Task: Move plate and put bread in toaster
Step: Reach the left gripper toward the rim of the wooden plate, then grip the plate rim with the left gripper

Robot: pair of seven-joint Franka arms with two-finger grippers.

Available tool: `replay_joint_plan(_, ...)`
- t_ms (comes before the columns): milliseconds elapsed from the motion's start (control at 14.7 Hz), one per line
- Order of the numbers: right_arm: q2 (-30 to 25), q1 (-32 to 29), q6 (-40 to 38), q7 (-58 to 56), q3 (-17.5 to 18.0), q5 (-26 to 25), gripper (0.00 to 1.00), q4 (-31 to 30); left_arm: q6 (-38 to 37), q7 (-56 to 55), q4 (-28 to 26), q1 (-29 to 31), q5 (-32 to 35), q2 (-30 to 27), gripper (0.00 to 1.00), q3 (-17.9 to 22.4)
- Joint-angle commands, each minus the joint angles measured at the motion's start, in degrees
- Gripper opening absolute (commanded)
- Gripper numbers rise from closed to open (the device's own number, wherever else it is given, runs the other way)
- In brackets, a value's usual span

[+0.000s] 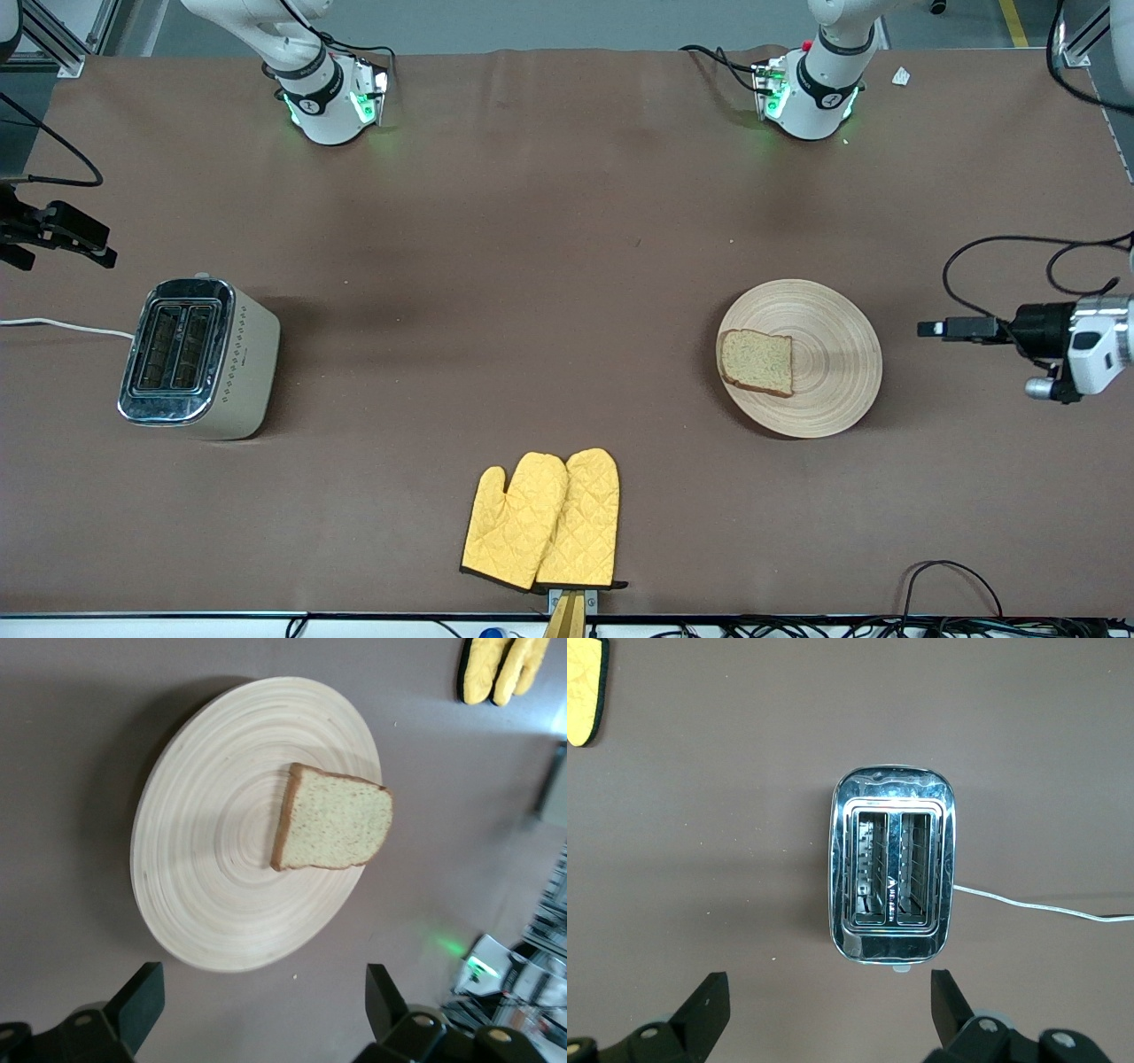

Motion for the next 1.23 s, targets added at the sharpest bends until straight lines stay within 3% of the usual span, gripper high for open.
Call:
replay_joint_plan(0,-0.3,0.0,0.3,0.1,-0.1,1.4,1.00,-0.4,-0.7,4.9,4.6,0.7,-3.2,7.1,1.00,-0.5)
replay_joint_plan(476,-0.2,-0.2,0.2,0.0,-0.1,1.8,1.00,-0.5,4.4,16.4,4.6,1.0,-6.0,15.5,1.00,-0.5)
replay_joint_plan(545,-0.2,-0.2,0.2,0.0,-0.1,1.9,1.00,-0.5,4.4,16.4,4.6,0.9,-6.0,15.7,0.95,-0.5)
replay_joint_plan(749,-0.2,-0.4,0.2,0.0,-0.1,1.9,1.00,-0.5,4.4,17.8,4.5,0.9,-6.0,15.9,0.33,-0.5)
replay_joint_plan(817,-0.2,-0.4,0.2,0.0,-0.1,1.9,1.00,-0.5,4.4,19.5,4.5,0.9,-5.9,16.1,0.21,-0.4)
replay_joint_plan(953,-0.2,-0.3,0.2,0.0,-0.1,1.9,1.00,-0.5,4.4,23.6,4.5,0.9,-5.9,16.6,0.02,-0.5)
replay_joint_plan(1157,-0.2,-0.4,0.2,0.0,-0.1,1.9,1.00,-0.5,4.4,26.9,4.5,0.9,-5.9,16.7,0.00,-0.5)
